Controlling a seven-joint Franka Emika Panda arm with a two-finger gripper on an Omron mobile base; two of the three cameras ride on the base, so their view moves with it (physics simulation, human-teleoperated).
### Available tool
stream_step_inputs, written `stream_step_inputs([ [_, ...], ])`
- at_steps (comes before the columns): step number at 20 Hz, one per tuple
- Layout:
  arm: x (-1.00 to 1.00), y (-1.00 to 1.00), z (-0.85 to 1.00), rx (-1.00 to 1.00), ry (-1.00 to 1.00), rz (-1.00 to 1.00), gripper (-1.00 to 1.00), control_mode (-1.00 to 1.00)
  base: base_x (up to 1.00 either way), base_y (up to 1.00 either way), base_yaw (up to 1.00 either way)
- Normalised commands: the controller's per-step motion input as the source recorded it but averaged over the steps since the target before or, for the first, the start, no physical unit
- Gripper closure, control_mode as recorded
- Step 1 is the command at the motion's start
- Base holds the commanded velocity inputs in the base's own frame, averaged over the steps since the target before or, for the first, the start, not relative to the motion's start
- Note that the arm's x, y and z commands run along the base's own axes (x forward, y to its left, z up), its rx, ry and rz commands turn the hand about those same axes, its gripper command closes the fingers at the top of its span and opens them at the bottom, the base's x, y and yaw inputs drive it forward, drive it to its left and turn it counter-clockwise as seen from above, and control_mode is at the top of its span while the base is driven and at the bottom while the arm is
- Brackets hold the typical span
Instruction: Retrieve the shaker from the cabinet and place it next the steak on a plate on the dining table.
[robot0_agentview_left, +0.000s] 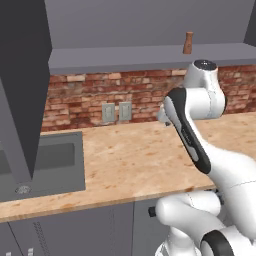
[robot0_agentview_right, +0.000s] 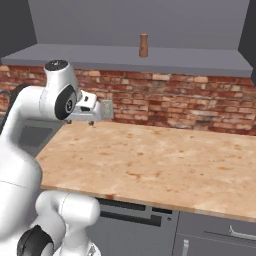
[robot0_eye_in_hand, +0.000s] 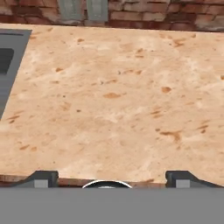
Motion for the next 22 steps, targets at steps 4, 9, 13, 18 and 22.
stream_step_inputs([
  [4, -0.56, -0.01, 0.5, 0.0, -0.41, -0.01, -1.0, -1.0, 0.0, 0.0, 0.0],
  [9, -0.39, -0.02, 0.65, 0.0, -0.36, 0.0, -1.0, -1.0, 0.0, 0.0, 0.0],
  [13, -0.12, -0.06, 0.54, 0.0, -0.19, 0.0, -1.0, -1.0, 0.0, 0.0, 0.0],
  [18, -0.04, -0.21, 0.52, 0.0, -0.07, 0.0, -1.0, -1.0, 0.0, 0.0, 0.0],
  [22, -0.01, -0.43, 0.43, 0.0, 0.0, 0.0, -1.0, -1.0, 0.0, 0.0, 0.0],
])
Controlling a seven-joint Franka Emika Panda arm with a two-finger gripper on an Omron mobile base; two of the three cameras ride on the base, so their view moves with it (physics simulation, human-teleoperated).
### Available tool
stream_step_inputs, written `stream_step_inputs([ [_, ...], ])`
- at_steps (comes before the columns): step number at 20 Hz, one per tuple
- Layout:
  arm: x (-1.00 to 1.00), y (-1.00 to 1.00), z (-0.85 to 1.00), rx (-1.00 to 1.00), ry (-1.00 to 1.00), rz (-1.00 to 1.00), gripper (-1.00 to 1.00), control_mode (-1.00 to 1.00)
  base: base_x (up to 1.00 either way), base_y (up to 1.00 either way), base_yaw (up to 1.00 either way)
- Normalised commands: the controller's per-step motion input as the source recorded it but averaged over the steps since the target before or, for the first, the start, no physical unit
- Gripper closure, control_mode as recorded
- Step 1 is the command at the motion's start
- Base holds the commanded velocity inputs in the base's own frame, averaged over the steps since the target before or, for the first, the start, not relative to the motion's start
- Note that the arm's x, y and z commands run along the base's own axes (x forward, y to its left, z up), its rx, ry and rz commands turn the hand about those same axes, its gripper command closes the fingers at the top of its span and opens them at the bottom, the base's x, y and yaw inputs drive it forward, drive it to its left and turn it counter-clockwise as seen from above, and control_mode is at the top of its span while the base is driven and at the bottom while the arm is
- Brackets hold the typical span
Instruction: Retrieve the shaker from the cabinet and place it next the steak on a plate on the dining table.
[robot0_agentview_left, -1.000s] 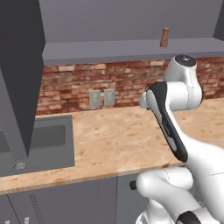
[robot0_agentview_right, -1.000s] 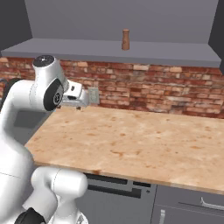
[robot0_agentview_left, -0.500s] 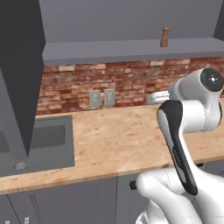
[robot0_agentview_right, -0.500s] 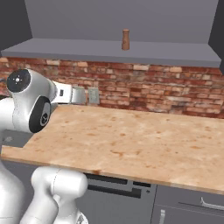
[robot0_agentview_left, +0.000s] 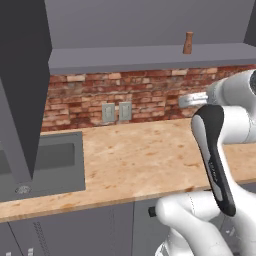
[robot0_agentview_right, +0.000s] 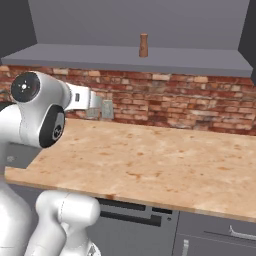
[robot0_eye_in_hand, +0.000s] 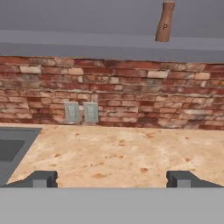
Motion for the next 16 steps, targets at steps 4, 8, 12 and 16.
stream_step_inputs([
  [4, 0.0, -0.25, 0.48, 0.0, 0.0, 0.0, -1.0, -1.0, 0.0, 0.0, 0.0],
  [8, 0.0, -0.27, 0.52, 0.0, 0.0, 0.0, -1.0, -1.0, 0.0, 0.0, 0.0],
  [12, 0.0, -0.34, 0.45, 0.0, 0.0, 0.0, -1.0, -1.0, 0.0, 0.0, 0.0],
  [16, 0.01, -0.33, 0.33, 0.0, 0.0, 0.0, -1.0, -1.0, 0.0, 0.0, 0.0],
])
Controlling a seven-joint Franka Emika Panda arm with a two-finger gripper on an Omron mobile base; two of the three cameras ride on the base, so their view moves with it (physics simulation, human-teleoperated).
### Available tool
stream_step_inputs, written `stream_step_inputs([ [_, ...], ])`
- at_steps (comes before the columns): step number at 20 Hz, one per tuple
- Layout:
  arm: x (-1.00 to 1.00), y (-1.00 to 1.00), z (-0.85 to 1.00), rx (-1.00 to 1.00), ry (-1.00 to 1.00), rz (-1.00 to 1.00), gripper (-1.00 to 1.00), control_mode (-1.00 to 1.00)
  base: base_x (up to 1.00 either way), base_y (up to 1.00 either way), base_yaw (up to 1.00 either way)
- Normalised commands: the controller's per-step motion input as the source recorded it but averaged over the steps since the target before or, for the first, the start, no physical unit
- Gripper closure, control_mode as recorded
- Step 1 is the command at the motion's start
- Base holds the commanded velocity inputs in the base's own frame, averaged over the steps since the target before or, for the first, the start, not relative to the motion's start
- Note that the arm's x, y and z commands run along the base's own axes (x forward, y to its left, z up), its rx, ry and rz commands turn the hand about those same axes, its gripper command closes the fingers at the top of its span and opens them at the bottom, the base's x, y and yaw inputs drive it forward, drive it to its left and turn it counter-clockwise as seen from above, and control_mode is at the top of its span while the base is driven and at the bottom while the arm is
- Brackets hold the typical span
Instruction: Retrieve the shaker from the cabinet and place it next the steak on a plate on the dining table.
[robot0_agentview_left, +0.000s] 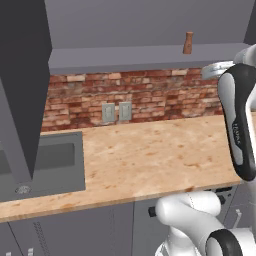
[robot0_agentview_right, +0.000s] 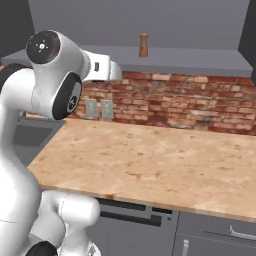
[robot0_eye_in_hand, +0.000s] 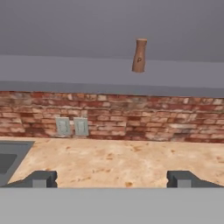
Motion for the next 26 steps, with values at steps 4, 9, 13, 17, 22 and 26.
stream_step_inputs([
  [4, 0.14, -0.23, 0.21, 0.0, -0.01, 0.0, -1.0, -1.0, 0.0, 0.0, 0.0],
  [9, 0.18, -0.1, 0.17, 0.0, -0.1, 0.0, -1.0, -1.0, 0.0, 0.0, 0.0],
  [13, 0.27, -0.01, 0.11, 0.0, -0.08, 0.0, -1.0, -1.0, 0.0, 0.0, 0.0],
  [17, 0.35, -0.01, 0.05, 0.0, -0.02, 0.0, -1.0, -1.0, 0.0, 0.0, 0.0],
  [22, 0.37, -0.13, 0.0, 0.0, 0.0, 0.0, -1.0, -1.0, 0.0, 0.0, 0.0],
  [26, 0.39, -0.19, 0.0, 0.0, -0.02, 0.0, -1.0, -1.0, 0.0, 0.0, 0.0],
])
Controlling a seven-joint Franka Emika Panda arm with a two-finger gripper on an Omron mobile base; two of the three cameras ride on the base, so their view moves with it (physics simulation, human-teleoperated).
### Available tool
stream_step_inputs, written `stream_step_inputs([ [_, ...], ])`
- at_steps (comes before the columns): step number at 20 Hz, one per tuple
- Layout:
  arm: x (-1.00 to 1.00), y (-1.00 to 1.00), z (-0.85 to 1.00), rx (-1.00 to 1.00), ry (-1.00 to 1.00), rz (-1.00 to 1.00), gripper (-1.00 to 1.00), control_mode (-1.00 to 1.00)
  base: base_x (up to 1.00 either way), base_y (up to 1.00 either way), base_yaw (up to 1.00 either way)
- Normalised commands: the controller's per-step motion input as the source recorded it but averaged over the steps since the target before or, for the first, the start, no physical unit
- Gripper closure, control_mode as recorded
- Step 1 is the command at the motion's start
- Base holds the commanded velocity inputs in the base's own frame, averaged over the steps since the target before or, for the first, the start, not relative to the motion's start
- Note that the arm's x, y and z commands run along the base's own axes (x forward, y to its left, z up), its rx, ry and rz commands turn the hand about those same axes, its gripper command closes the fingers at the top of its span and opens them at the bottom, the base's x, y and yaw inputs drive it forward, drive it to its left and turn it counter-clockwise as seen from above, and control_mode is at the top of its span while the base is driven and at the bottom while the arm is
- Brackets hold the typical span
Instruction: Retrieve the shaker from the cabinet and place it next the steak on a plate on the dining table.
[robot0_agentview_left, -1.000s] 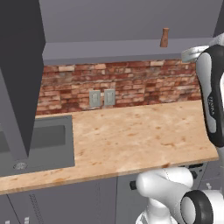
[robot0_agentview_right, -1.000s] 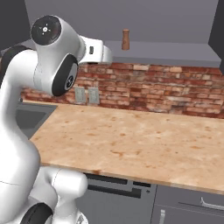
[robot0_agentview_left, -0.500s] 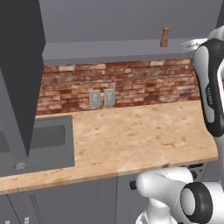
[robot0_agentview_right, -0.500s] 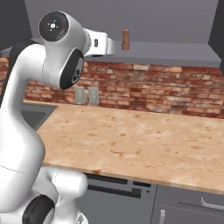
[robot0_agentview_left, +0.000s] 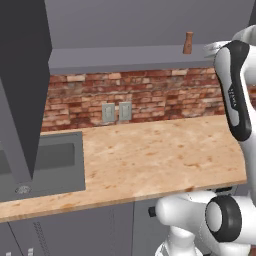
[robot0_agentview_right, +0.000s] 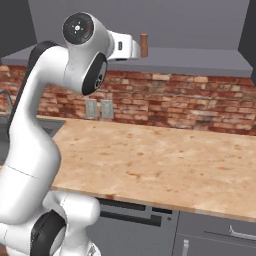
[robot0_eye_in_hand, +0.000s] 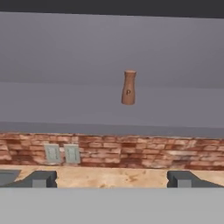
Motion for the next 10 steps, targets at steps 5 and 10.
stream_step_inputs([
  [5, 0.43, -0.09, 0.0, 0.0, -0.02, 0.01, -1.0, -1.0, 0.0, 0.0, 0.0],
  [10, 0.38, -0.01, 0.0, 0.0, -0.06, 0.01, -1.0, -1.0, 0.0, 0.0, 0.0],
])
